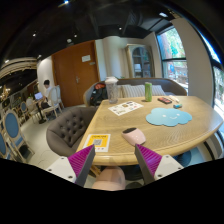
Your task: Arrange mouse
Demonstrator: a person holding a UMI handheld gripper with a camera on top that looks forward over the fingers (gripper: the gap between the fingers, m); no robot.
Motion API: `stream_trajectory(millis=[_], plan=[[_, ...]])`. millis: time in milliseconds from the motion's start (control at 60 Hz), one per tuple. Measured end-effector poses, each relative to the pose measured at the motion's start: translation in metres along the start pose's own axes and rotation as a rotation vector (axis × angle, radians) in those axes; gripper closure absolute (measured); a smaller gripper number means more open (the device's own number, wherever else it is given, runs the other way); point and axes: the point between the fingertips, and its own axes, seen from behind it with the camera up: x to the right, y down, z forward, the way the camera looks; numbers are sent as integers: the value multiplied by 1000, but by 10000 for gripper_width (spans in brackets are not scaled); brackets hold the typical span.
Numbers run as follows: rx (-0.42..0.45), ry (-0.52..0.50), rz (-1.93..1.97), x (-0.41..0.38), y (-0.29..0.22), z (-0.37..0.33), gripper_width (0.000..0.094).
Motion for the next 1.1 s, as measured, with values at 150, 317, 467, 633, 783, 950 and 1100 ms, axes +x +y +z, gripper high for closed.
stream_trajectory(millis=[150,317,467,633,783,950,1100], plan=[[-16,82,-3,27,8,36,103],[-27,139,-59,30,33,101,110],[-19,121,-59,47,26,131,114],[-10,108,-68,52,15,155,147],[3,97,-69,48,6,174,352],[48,115,-80,46,6,173,476],[133,104,-136,42,-41,148,536]])
